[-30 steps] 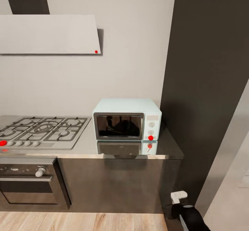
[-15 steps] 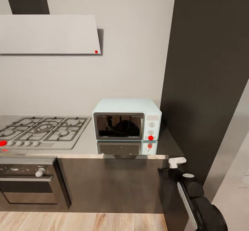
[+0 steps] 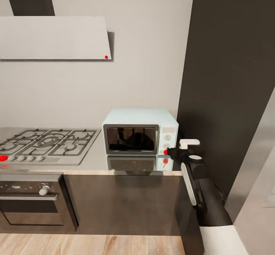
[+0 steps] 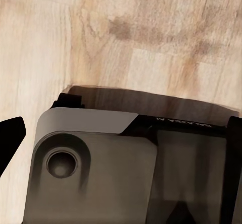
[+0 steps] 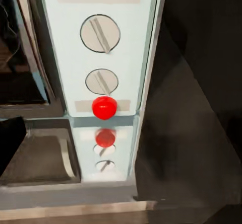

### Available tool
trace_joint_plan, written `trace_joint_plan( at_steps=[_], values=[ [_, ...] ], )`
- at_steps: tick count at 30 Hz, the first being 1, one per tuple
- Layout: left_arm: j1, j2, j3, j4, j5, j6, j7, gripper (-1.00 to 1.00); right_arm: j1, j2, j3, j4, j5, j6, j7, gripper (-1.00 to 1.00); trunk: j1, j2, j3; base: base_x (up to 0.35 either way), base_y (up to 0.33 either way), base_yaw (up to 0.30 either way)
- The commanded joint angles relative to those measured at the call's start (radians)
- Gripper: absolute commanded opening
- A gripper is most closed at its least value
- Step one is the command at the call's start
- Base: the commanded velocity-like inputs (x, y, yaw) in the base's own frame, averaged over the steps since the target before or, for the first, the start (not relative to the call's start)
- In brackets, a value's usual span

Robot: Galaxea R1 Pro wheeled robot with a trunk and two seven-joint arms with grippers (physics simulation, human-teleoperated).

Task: In the kitchen, take the popcorn bag from the countertop, put it into the microwave, and heat it until the popcorn is cooked so the cooked popcorn ends up inside the bag.

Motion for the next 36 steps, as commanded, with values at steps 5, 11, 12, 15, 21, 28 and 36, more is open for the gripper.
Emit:
trace_joint_plan(
  at_steps=[5, 11, 12, 15, 21, 28, 36],
  values=[
    [-0.001, 0.0, -0.009, 0.002, 0.009, -0.004, -0.004, 1.0, 0.0, 0.021, 0.003, 0.073, -0.002, -0.2, 0.006, 1.0, 0.0, -0.001, -0.001, 0.0, 0.0, 0.0],
    [-0.001, -0.002, -0.009, 0.002, 0.008, -0.007, -0.004, 1.0, 0.0, 0.027, 0.002, 0.179, 0.002, -0.265, 0.009, 1.0, 0.0, -0.001, -0.001, 0.0, 0.0, 0.0],
    [-0.001, -0.002, -0.009, 0.002, 0.008, -0.007, -0.004, 1.0, 0.0, 0.026, 0.001, 0.174, 0.002, -0.264, 0.009, 1.0, 0.0, -0.001, -0.001, 0.0, 0.0, 0.0],
    [-0.001, -0.002, -0.009, 0.002, 0.008, -0.007, -0.004, 1.0, 0.0, 0.023, 0.0, 0.168, -0.001, -0.263, 0.009, 1.0, 0.0, -0.001, -0.001, 0.0, 0.0, 0.0],
    [-0.001, -0.002, -0.009, 0.002, 0.007, -0.005, -0.004, 1.0, 0.0, 0.022, 0.0, 0.166, -0.008, -0.26, 0.011, 1.0, 0.0, -0.001, -0.001, 0.0, 0.0, 0.0],
    [-0.001, 0.0, -0.008, 0.002, 0.007, -0.006, -0.005, 1.0, 0.0, 0.015, -0.002, 0.22, -0.009, -0.271, 0.012, 1.0, 0.0, -0.001, -0.001, 0.0, 0.0, 0.0],
    [-0.001, 0.0, -0.008, 0.002, 0.009, -0.006, -0.004, 1.0, 0.0, 0.013, -0.003, 0.348, -0.004, -0.298, 0.01, 1.0, 0.0, -0.001, -0.001, 0.0, 0.0, 0.0]
  ],
)
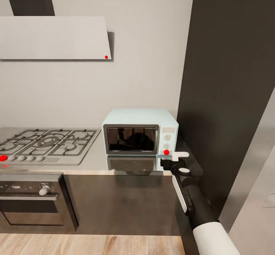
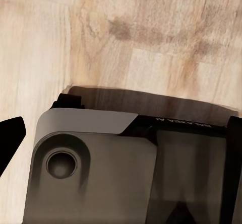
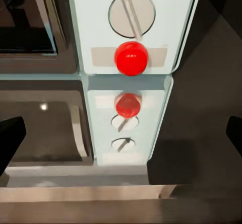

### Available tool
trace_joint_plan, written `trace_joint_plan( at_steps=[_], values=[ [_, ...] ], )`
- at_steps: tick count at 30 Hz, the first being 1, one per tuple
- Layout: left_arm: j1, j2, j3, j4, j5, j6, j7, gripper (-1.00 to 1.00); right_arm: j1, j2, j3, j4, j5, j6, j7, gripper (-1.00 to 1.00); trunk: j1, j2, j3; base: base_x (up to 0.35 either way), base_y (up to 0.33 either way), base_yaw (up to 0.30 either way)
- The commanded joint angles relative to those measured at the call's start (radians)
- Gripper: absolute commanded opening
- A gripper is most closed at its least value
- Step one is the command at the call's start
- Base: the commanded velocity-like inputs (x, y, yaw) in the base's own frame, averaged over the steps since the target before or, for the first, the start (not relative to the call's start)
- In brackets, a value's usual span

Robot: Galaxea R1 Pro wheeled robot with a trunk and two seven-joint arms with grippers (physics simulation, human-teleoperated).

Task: In the kitchen, take the popcorn bag from the countertop, put it into the microwave, and heat it until the popcorn is cooked so the cooked popcorn ends up inside the bag.

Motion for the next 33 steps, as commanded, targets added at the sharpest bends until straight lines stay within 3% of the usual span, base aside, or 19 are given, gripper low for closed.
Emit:
trace_joint_plan(
  at_steps=[1, 19, 33],
  values=[
    [-0.001, 0.0, -0.008, 0.002, 0.011, -0.004, -0.003, 1.0, -0.001, 0.0, 0.002, 0.005, 0.007, -0.004, -0.002, 1.0, 0.0, -0.001, -0.001, 0.0, 0.0, 0.0],
    [-0.001, -0.001, -0.008, 0.002, 0.01, -0.004, -0.004, 1.0, -0.001, -0.003, -0.002, 0.028, -0.001, -0.092, -0.001, 1.0, 0.0, -0.001, -0.001, 0.003, 0.0, 0.0],
    [-0.001, 0.0, -0.009, 0.002, 0.009, -0.004, -0.005, 1.0, -0.001, -0.005, -0.003, 0.086, 0.003, -0.097, 0.001, 1.0, 0.0, -0.001, -0.001, 0.173, 0.0, 0.0]
  ],
)
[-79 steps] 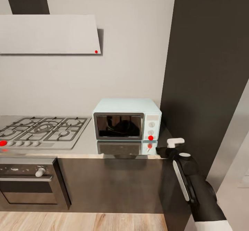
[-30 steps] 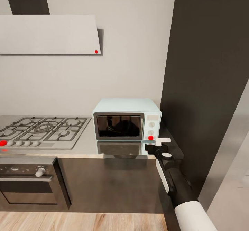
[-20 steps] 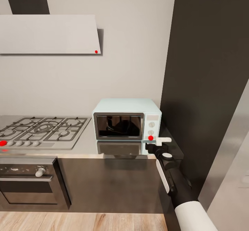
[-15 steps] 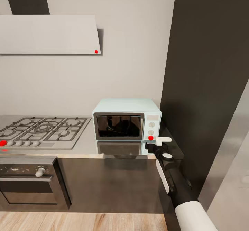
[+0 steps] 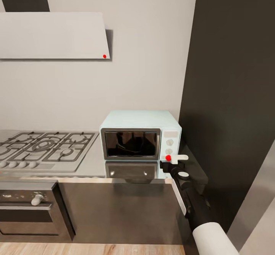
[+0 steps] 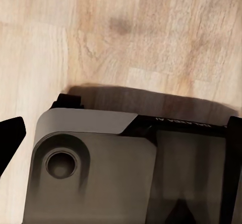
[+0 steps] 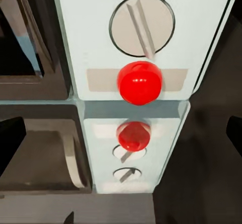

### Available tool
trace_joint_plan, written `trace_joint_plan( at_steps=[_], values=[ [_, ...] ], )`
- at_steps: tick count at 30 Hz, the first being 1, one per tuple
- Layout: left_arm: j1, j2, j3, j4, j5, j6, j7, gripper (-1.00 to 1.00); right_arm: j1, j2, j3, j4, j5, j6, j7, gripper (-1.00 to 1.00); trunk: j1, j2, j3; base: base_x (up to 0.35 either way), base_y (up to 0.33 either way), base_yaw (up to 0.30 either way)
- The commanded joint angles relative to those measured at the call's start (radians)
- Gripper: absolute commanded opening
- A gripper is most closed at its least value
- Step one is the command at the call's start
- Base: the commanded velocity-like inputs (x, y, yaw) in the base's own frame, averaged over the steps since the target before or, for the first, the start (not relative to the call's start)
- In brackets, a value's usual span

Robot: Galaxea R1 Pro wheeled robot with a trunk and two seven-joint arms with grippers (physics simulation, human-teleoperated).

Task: In the kitchen, take the popcorn bag from the countertop, put it into the microwave, and heat it until the popcorn is cooked so the cooked popcorn ends up inside the bag.

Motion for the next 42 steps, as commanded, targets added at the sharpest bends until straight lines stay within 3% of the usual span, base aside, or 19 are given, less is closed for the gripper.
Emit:
trace_joint_plan(
  at_steps=[1, 8, 9, 23, 30, 42],
  values=[
    [-0.001, 0.0, -0.008, 0.002, 0.011, -0.004, -0.003, 1.0, -0.001, -0.001, 0.001, 0.001, 0.007, 0.007, -0.003, 1.0, 0.0, -0.001, -0.001, 0.015, 0.0, 0.0],
    [-0.001, 0.0, -0.008, 0.002, 0.011, -0.004, -0.003, 1.0, -0.001, -0.026, 0.002, 0.003, 0.01, 0.009, -0.003, 1.0, 0.0, -0.001, -0.001, 0.003, 0.0, 0.0],
    [-0.001, 0.0, -0.008, 0.002, 0.011, -0.004, -0.003, 1.0, -0.001, -0.029, 0.002, 0.001, 0.01, 0.009, -0.003, -1.0, 0.0, -0.001, -0.001, 0.0, 0.0, 0.0],
    [-0.001, 0.0, -0.007, 0.002, 0.011, -0.004, -0.003, 1.0, -0.001, -0.031, 0.003, -0.011, 0.013, 0.022, -0.008, -1.0, 0.0, -0.001, -0.001, 0.0, 0.0, 0.0],
    [-0.001, 0.0, -0.005, 0.002, 0.013, -0.006, -0.002, 1.0, -0.001, -0.013, 0.002, 0.013, 0.014, 0.026, -0.009, -1.0, 0.0, -0.001, -0.001, 0.0, 0.0, 0.0],
    [-0.001, 0.0, -0.005, 0.002, 0.013, -0.006, -0.002, 1.0, -0.001, -0.023, 0.003, 0.036, 0.013, 0.025, -0.01, -1.0, 0.0, -0.001, -0.001, 0.0, 0.0, 0.0]
  ],
)
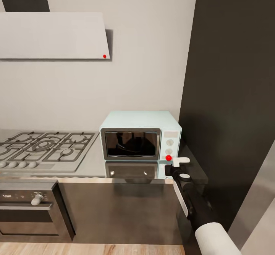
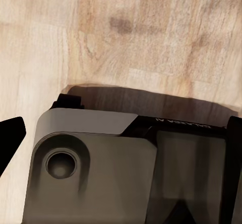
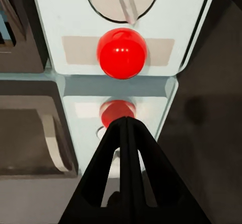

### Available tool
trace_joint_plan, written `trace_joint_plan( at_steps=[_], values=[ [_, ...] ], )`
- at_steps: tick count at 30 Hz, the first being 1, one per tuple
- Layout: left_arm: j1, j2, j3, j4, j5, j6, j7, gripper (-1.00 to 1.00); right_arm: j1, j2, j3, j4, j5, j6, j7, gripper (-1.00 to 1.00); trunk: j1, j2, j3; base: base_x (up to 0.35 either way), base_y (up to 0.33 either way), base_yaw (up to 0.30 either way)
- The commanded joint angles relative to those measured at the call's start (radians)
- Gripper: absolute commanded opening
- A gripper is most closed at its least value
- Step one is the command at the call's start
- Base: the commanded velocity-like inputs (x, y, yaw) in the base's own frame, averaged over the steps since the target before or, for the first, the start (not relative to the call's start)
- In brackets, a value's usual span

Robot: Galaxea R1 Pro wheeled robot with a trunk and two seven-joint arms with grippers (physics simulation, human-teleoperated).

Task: In the kitchen, take the popcorn bag from the countertop, put it into the microwave, and heat it until the popcorn is cooked so the cooked popcorn ends up inside the bag.

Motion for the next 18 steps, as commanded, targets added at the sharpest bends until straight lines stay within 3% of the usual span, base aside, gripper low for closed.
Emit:
trace_joint_plan(
  at_steps=[1, 18],
  values=[
    [-0.001, 0.0, -0.008, 0.002, 0.01, -0.004, -0.004, 1.0, -0.001, 0.0, 0.002, -0.001, 0.008, 0.008, -0.003, -1.0, 0.0, -0.001, -0.001, 0.0, 0.0, 0.0],
    [-0.001, 0.0, -0.009, 0.002, 0.01, -0.004, -0.004, 1.0, -0.001, 0.0, 0.002, -0.001, 0.011, 0.004, -0.003, -1.0, 0.0, -0.001, -0.001, 0.122, 0.0, 0.0]
  ],
)
